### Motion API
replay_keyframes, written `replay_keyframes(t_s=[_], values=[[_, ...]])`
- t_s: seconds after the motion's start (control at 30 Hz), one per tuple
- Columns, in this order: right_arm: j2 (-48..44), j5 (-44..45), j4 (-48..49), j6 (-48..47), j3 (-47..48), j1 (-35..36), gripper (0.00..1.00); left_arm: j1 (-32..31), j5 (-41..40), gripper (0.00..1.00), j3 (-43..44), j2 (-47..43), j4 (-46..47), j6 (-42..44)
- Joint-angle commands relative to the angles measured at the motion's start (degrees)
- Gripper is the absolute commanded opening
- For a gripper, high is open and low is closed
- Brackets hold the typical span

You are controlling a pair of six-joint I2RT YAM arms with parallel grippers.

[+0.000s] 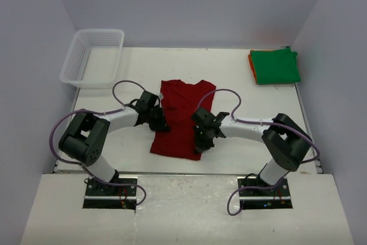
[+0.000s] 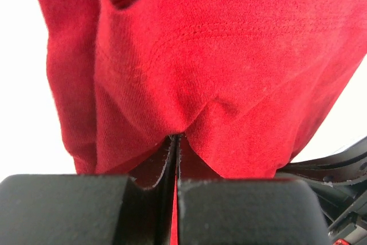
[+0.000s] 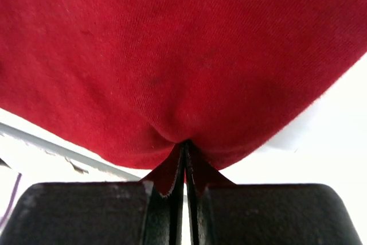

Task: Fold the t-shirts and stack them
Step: Grab one side of the 2/3 rectangular tshirt with both arms

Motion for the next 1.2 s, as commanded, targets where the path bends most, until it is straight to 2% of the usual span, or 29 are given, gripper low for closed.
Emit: replay_keyframes(t_s=[0.0,0.3,0.43,0.67,0.83,0.97,1.17], values=[[5.3,10.7,0.5,-5.5,0.9,-4.3,0.0,1.3,-3.1,0.0,3.4,4.0,1.4,3.4],[8.6,9.9,-2.0,-11.5,7.4,-13.2,0.0,7.8,0.8,0.0,7.1,7.7,2.5,3.0],[12.1,9.4,-3.7,-13.0,11.3,-13.9,0.0,9.1,-1.3,0.0,11.9,11.4,0.5,5.4],[13.8,10.8,-6.7,-12.6,13.5,-14.3,0.0,10.5,-5.6,0.0,14.2,14.5,-1.4,7.8],[10.5,11.1,-4.1,-12.2,10.8,-14.4,0.0,10.4,-6.3,0.0,12.9,12.8,-0.4,7.7],[10.5,13.7,-6.2,-13.3,12.9,-14.3,0.0,10.4,-9.5,0.0,12.5,9.3,-1.7,7.0],[4.4,14.0,-6.8,-15.9,14.2,-13.6,0.0,9.6,-11.2,0.0,13.0,3.2,-3.1,6.6]])
